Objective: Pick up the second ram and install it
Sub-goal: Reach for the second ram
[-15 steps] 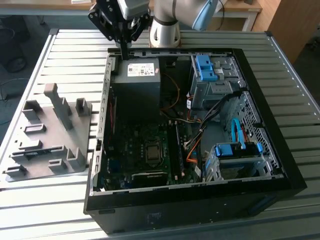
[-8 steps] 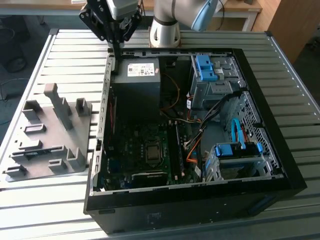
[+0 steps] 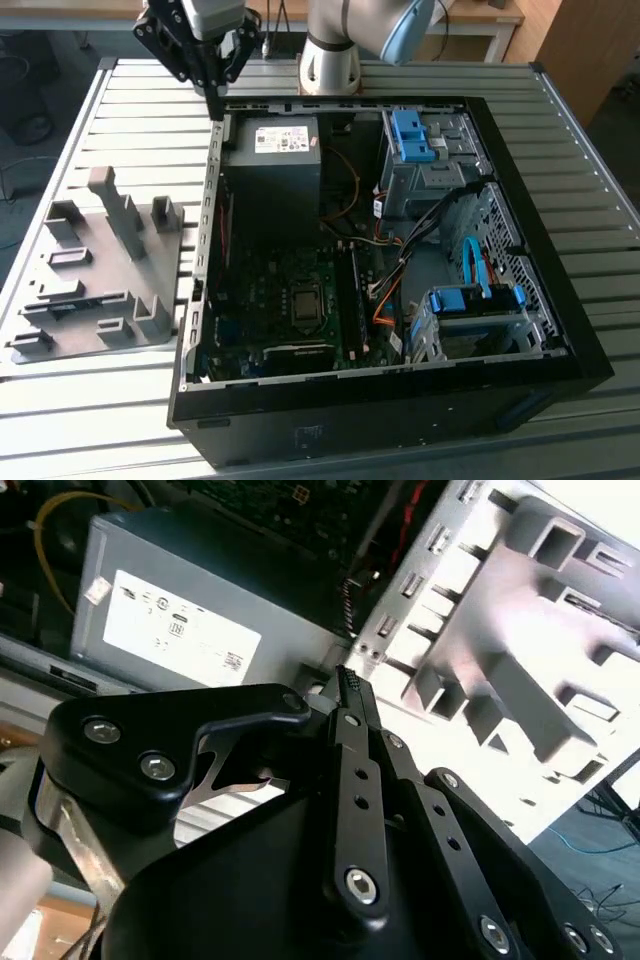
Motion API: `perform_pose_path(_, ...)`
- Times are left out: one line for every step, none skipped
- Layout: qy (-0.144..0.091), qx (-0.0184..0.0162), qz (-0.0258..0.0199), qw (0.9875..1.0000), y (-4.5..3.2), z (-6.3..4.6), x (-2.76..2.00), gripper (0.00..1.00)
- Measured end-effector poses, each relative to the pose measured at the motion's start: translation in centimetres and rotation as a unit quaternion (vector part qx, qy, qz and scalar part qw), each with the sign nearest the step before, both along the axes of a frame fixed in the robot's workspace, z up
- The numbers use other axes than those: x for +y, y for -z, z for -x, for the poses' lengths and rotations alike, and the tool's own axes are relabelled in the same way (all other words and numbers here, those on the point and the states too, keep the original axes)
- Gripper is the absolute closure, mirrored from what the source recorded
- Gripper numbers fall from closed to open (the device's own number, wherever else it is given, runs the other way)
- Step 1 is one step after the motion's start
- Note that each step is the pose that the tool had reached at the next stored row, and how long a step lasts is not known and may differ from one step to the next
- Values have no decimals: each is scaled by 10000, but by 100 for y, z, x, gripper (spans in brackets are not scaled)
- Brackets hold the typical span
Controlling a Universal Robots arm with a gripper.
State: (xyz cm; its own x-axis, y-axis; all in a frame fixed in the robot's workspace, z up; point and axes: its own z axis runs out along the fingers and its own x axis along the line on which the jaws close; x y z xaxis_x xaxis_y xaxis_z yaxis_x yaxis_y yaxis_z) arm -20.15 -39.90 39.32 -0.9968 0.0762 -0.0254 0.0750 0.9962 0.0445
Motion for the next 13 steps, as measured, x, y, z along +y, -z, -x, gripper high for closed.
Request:
perform_pose_path(1, 0, 1, 10000, -1, 33, 0, 90)
perform_pose_path(1, -1, 0, 10000, 0, 65, 0, 90)
perform_pose_path(0, -1, 1, 10000, -1, 99, 0, 90)
perform_pose_path(0, -3, 0, 10000, 0, 133, 0, 90)
perform_pose_path(0, -4, 0, 10000, 0, 171, 0, 90)
perform_pose_path(0, -5, 0, 10000, 0, 208, 0, 90)
perform_pose_path(1, -6, 0, 10000, 0, 244, 0, 90)
perform_pose_path(1, -7, 0, 10000, 0, 279, 0, 90)
perform_pose_path(0, -8, 1, 10000, -1, 314, 0, 90)
perform_pose_path(0, -9, 0, 10000, 0, 348, 0, 90)
perform_pose_path(0, -10, 0, 10000, 0, 382, 0, 90)
perform_pose_path(1, -11, 0, 10000, 0, 414, 0, 90)
perform_pose_path(1, -12, 0, 10000, 0, 443, 0, 90)
